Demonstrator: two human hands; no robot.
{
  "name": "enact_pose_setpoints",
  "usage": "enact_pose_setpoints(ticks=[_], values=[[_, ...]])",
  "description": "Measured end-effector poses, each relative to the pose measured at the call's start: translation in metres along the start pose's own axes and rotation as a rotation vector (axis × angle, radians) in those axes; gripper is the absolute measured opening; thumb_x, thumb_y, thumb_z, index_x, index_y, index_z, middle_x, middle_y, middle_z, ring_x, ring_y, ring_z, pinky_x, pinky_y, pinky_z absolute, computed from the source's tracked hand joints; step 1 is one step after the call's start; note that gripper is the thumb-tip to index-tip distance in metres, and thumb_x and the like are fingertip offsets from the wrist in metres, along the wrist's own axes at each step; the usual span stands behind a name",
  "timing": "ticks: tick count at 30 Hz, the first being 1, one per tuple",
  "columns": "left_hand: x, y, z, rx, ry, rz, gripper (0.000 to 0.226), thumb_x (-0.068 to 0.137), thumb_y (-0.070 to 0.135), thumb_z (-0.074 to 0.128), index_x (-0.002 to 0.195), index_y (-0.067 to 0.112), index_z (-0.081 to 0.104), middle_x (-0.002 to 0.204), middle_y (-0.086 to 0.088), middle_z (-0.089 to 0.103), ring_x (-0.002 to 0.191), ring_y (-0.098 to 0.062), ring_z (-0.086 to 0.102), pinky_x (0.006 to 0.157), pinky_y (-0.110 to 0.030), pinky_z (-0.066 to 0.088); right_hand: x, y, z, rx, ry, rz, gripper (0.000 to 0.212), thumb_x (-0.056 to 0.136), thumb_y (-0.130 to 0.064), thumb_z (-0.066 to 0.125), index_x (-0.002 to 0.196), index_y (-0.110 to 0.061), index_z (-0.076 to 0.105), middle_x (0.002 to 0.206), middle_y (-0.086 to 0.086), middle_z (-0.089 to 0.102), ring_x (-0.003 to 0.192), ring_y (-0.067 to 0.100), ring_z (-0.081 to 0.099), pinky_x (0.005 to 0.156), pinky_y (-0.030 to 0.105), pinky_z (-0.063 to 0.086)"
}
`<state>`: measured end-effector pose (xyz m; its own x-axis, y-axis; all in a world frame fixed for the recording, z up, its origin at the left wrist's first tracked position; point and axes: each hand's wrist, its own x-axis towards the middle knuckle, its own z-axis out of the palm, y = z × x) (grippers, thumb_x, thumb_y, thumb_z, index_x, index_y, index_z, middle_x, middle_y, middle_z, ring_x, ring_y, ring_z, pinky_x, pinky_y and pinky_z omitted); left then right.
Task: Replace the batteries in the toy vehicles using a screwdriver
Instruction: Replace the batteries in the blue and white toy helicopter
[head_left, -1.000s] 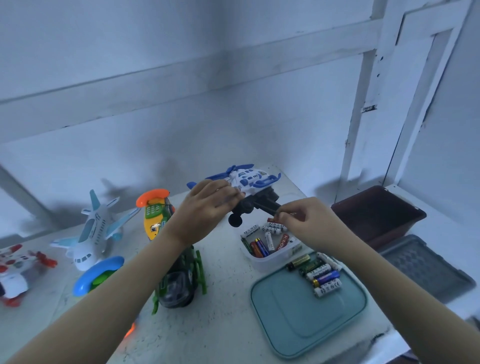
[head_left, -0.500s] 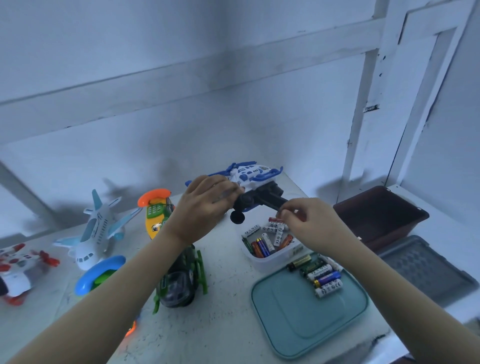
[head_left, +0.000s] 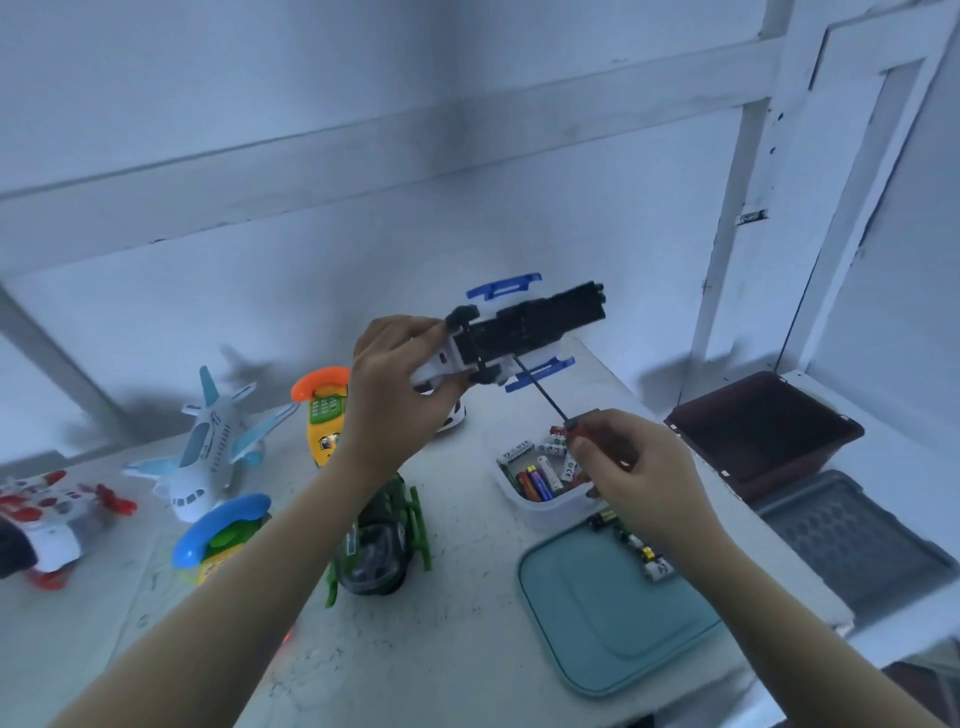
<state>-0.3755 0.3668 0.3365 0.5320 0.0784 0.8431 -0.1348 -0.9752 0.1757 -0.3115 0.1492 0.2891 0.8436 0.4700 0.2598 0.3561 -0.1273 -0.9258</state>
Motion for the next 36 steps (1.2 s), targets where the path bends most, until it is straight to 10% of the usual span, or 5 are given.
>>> enact_pose_setpoints(ticks=[6,19,27,36], values=[[-0.011,0.015,-0.036,-0.125,0.106,-0.286,0.048,0.071,0.047,0.07,0.114,0.026,0.067,0.097,0.013,0.062,0.093,-0.008,0.053,0.078,-0.029,0.047,-0.03,0.002,0.021,0.003,0.025,-0.112,0.015,0.075,-0.03,0.062,0.081,-0.019,0.07,0.068,-0.011,0.066,0.06,0.003,0.056,0.054,0.013,0.041],[-0.084,0.037,-0.116,-0.372,0.083,-0.502,0.048,0.064,0.042,0.075,0.11,0.031,0.067,0.093,0.023,0.066,0.084,-0.011,0.059,0.068,-0.015,0.047,-0.07,-0.001,0.074,-0.829,-0.219,-0.082,0.029,0.088,-0.044,0.053,0.09,-0.019,0.068,0.084,-0.003,0.065,0.088,0.013,0.052,0.065,0.026,0.04],[-0.135,0.057,-0.14,-0.402,0.004,-0.507,0.046,0.062,0.042,0.076,0.108,0.037,0.07,0.099,0.019,0.066,0.085,-0.006,0.061,0.065,-0.021,0.05,-0.067,-0.008,0.073,-0.841,-0.351,0.103,0.035,0.094,-0.038,0.052,0.067,-0.02,0.041,0.069,-0.006,0.046,0.069,0.012,0.041,0.069,0.028,0.042],[-0.187,0.068,-0.131,-0.471,-0.082,-0.565,0.04,0.062,0.048,0.076,0.102,0.044,0.072,0.1,0.021,0.064,0.088,-0.007,0.062,0.066,-0.033,0.051,-0.077,0.006,0.021,-0.895,0.105,0.333,0.023,0.092,-0.017,0.05,0.108,-0.001,0.052,0.107,0.02,0.057,0.099,0.036,0.056,0.073,0.036,0.039]])
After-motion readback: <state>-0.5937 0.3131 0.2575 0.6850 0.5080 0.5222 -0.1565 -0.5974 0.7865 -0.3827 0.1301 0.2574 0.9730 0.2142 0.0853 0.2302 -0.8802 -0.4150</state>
